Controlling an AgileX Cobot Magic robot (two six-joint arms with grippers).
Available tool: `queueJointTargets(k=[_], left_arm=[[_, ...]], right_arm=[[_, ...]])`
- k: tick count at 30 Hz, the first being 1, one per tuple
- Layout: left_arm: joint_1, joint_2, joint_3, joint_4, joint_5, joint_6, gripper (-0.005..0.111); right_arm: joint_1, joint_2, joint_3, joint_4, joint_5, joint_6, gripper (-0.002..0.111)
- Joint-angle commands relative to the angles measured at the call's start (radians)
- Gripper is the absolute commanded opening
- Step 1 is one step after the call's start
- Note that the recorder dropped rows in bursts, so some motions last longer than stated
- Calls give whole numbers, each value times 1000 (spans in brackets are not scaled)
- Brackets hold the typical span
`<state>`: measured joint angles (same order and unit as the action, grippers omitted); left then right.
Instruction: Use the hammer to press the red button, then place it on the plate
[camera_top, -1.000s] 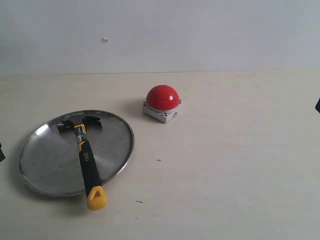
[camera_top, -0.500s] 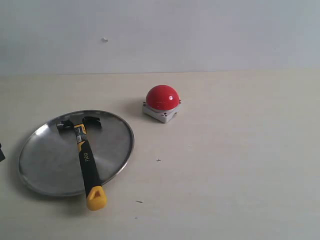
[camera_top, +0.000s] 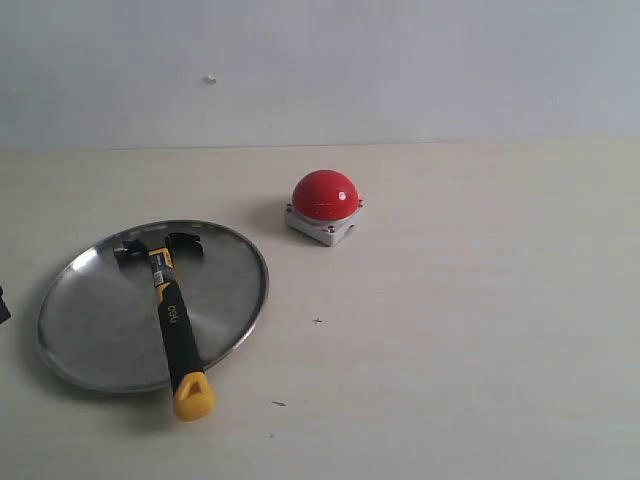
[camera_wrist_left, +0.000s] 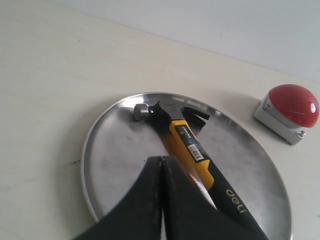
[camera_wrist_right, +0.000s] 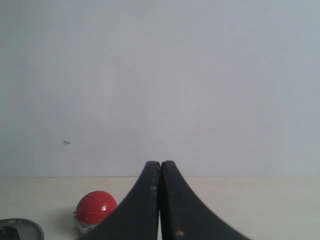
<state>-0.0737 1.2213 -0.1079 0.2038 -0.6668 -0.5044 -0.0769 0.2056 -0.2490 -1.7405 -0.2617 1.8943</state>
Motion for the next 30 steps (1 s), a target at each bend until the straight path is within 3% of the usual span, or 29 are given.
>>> queueJointTargets(k=[1, 3, 5, 9, 12, 15, 21, 30], left_arm=[[4, -4, 4, 1, -12, 0, 0], [4, -4, 4, 1, -12, 0, 0], [4, -4, 4, 3, -12, 0, 0], [4, -4, 4, 3, -12, 0, 0], [4, -4, 4, 5, -12, 0, 0], [4, -4, 4, 5, -12, 0, 0], [4, -4, 4, 22, -12, 0, 0], [4, -4, 4, 24, -12, 0, 0]], right_arm=[[-4, -7, 18, -4, 4, -8, 0], [-4, -14, 32, 68, 32, -62, 0], [-4, -21, 53, 323, 90, -227, 0], [-4, -21, 80, 1221, 358, -982, 0], [-4, -23, 93, 1565, 449, -1509, 0], [-4, -62, 129, 1632, 421, -1647, 0], [-22, -206, 205, 1579, 438, -1665, 0], [-28, -206, 249, 1581, 509, -1720, 0]])
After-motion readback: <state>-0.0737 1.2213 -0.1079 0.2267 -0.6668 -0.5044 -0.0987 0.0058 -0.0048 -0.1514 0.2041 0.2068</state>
